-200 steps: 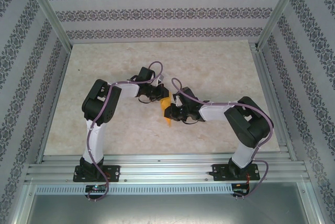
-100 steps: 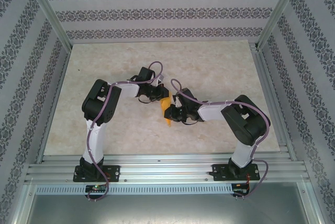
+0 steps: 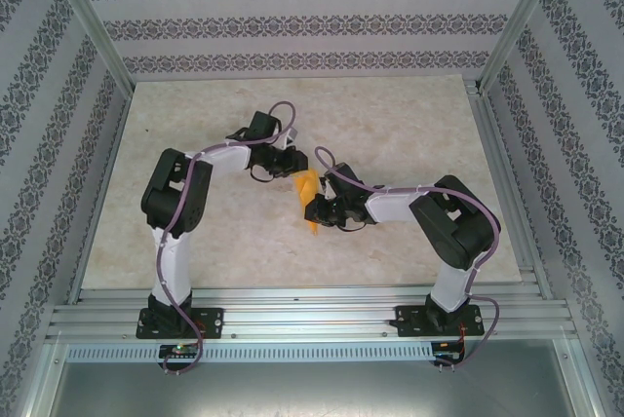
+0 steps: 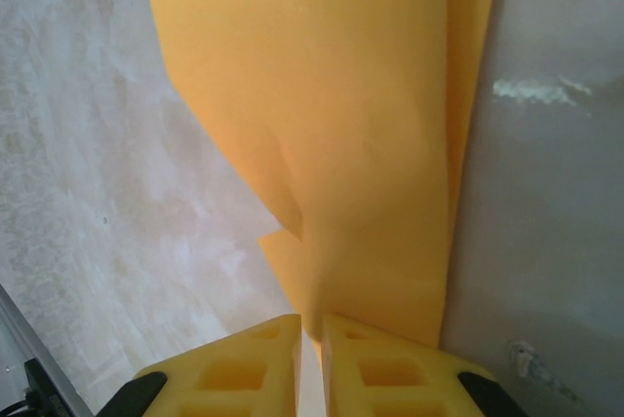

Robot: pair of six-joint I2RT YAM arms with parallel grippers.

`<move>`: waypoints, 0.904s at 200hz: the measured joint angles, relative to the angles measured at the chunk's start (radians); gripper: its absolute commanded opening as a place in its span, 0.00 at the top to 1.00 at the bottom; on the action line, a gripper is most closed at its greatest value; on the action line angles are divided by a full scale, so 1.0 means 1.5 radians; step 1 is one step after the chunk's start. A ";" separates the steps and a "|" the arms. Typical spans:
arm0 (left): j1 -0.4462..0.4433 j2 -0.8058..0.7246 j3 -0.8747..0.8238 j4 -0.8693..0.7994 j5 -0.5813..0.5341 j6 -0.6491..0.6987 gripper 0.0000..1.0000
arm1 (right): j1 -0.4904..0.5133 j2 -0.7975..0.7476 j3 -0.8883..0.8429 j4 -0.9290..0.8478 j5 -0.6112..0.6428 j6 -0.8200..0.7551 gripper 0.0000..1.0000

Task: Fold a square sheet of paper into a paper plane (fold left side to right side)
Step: Fold the wing for the fifth time at the center of the table.

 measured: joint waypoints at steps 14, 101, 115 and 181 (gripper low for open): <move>0.009 -0.041 -0.002 -0.012 -0.010 0.011 0.76 | 0.000 0.000 0.001 -0.003 0.000 -0.001 0.85; -0.075 -0.075 -0.094 0.035 0.027 -0.007 0.82 | 0.001 0.000 0.002 -0.008 0.004 0.004 0.85; -0.075 -0.066 -0.094 0.043 0.028 -0.015 0.82 | 0.000 0.001 0.003 -0.008 0.003 0.002 0.85; -0.091 0.016 -0.100 0.069 0.009 -0.032 0.86 | 0.001 0.001 0.005 -0.010 0.005 -0.003 0.85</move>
